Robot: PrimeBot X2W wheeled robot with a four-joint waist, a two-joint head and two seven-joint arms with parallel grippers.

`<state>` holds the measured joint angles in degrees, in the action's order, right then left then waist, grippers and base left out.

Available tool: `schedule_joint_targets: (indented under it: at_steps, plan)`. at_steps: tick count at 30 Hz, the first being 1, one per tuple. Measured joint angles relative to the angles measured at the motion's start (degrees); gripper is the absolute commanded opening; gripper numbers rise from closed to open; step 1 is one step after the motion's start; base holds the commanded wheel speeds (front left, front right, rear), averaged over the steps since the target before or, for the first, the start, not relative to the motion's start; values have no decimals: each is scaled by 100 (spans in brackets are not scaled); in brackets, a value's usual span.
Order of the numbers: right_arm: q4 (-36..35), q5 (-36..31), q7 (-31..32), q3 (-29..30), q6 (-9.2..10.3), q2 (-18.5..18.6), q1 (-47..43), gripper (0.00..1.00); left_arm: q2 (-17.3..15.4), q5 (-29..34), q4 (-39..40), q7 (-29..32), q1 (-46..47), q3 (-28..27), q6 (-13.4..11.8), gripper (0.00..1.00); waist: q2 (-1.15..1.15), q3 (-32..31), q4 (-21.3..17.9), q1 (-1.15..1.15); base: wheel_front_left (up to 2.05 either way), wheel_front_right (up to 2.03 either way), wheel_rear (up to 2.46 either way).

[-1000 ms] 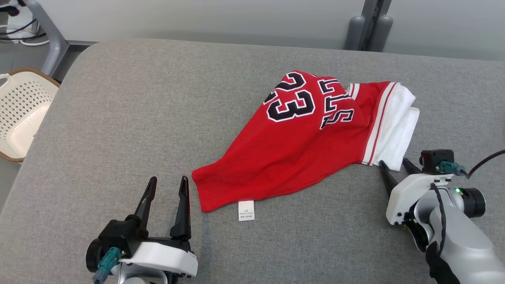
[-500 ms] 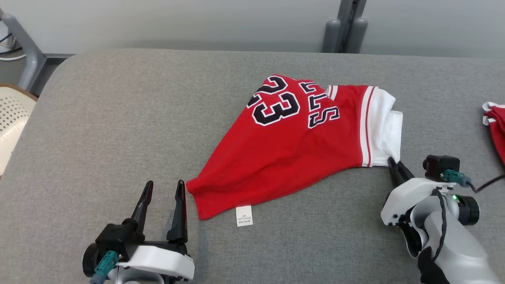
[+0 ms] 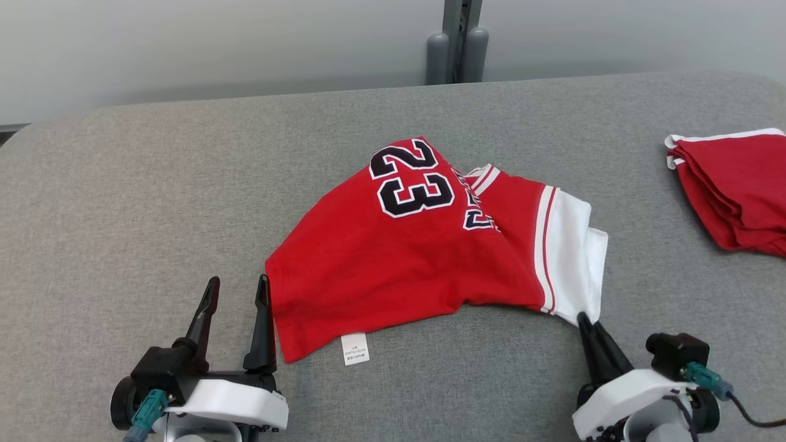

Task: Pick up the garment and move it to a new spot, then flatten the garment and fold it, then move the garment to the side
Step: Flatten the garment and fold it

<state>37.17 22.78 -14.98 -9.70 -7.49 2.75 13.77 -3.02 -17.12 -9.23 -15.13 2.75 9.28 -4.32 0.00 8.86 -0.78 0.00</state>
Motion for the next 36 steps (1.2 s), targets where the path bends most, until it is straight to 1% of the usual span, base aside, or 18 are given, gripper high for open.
schedule_joint_targets:
  at_steps: [5, 12, 13, 14, 18, 23, 24, 25, 28, 33, 36]
  plan:
    - [-452, 168, 35, -414, 0, -7, -458, 0, -2, 35, 16, -1, 0, -37, 23, 100, 0, -50, -115, 0, 0, 0, 0]
    - [-883, 92, 189, -508, 0, 0, -801, 0, -1, 41, 16, -1, -1, -59, 49, 100, 0, -79, -170, 0, 0, 0, 0]
    - [-940, 82, 192, -519, 0, -1, -839, 67, -1, 41, 15, -1, -1, -57, 54, 100, 0, -82, -176, 0, 0, 0, 0]
    - [-1004, 66, 196, -513, 0, -3, -872, 100, 0, 41, 14, -1, -1, -52, 58, 100, 0, -87, -180, 0, 0, 0, 0]
    - [-1206, -87, 203, -347, 0, -3, -959, 100, 1, 40, 12, -1, -8, -35, 66, 100, 0, -106, -197, 0, 0, 0, 0]
    - [-1623, -397, 213, 158, 0, 0, -1100, 100, 5, 32, 16, -1, -31, 9, 74, 100, 0, -146, -222, 0, 0, 0, 0]
    - [-1805, -497, 252, 333, 0, -2, -1137, 100, 10, 22, 26, -1, -36, 27, 81, 100, 0, -169, -227, 0, 0, 0, 0]
    - [-1805, -497, 252, 333, 0, -2, -1137, 100, 10, 22, 26, -1, -36, 27, 81, 100, 0, -169, -227, 0, 0, 0, 0]
    - [-2069, -717, 252, 639, 0, 4, -1140, 100, 11, 12, 51, -1, -72, 82, 92, 100, 0, -220, -226, 0, 0, 0, 0]
    - [-2487, -980, 290, 938, 0, 4, -1165, 100, 15, -21, 54, -1, -125, 135, 110, 100, 0, -316, -182, 0, 0, 0, 0]
    - [-2778, -1154, 244, 960, 0, 2, -1218, 100, 16, -58, 43, -1, -157, 152, 115, 100, 0, -367, -125, 0, 0, 0, 0]
